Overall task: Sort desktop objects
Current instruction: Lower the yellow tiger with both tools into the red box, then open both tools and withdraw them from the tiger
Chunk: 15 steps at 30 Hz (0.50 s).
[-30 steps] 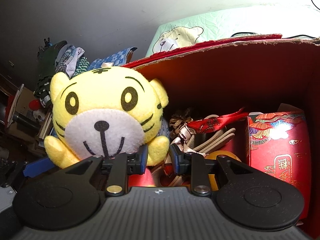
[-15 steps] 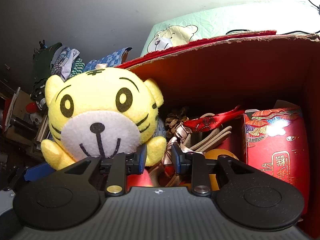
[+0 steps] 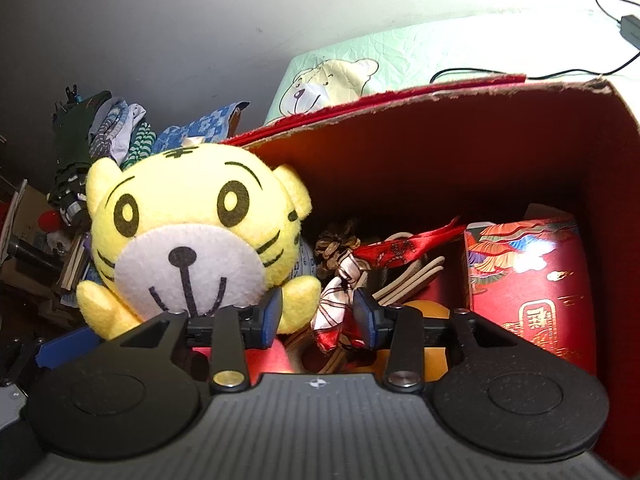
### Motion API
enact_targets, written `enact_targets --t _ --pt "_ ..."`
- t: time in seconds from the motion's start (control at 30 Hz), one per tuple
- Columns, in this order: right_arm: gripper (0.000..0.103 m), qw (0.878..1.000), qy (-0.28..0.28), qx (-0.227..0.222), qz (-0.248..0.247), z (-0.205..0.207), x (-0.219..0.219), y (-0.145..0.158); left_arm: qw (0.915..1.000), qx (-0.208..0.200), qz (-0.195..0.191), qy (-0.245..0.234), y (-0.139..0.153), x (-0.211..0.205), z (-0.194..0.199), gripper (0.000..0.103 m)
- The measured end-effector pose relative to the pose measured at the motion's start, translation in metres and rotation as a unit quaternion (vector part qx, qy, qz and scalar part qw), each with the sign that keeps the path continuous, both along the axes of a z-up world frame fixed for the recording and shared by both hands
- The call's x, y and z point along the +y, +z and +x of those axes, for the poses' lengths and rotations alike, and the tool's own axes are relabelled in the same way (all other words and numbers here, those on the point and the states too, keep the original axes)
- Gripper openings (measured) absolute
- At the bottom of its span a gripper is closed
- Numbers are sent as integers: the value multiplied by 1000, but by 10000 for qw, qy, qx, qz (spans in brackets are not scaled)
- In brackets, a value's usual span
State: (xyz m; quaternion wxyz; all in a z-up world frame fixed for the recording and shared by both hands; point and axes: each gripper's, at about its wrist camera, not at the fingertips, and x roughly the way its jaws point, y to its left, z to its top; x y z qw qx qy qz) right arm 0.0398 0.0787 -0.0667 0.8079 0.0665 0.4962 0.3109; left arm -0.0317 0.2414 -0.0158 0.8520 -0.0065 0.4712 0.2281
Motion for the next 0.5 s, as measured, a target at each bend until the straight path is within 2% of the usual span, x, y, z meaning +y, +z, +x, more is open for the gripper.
enact_targets --t 0.13,0.5 --pt "48 9993 -154 -29 327 -6 -22 10 9999 -53 131 26 8 -4 -5 100" --pt "48 9970 -312 -390 594 -31 -69 30 9995 -132 196 201 35 -28 -31 100"
